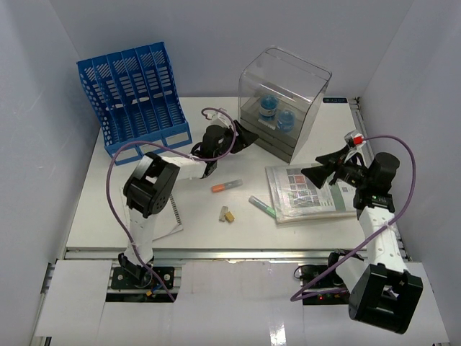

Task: Organize the desk

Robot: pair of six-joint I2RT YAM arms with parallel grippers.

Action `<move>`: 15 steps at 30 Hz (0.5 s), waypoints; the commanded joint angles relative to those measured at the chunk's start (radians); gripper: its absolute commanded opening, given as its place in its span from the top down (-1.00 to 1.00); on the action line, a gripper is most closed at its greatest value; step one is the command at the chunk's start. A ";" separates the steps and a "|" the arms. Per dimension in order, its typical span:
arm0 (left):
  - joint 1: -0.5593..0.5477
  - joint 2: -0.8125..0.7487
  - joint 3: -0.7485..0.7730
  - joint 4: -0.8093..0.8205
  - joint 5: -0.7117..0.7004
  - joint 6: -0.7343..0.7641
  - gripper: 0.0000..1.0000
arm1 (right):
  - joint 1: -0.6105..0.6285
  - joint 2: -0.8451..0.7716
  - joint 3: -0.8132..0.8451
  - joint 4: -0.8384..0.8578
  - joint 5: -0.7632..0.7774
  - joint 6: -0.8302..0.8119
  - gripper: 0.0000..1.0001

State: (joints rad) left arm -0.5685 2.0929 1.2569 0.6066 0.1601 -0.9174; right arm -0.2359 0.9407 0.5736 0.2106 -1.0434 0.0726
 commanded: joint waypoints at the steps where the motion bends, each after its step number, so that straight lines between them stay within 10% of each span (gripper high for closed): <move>1: 0.012 0.065 0.091 0.033 0.092 -0.074 -0.38 | -0.017 -0.056 -0.053 0.070 -0.044 -0.068 -0.88; 15: 0.013 0.165 0.211 0.060 0.125 -0.151 -0.24 | -0.053 -0.060 -0.082 0.112 -0.082 -0.068 -0.88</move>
State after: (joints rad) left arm -0.5579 2.2707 1.4487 0.6291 0.2636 -1.0337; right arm -0.2783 0.8869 0.4997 0.2705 -1.0987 0.0185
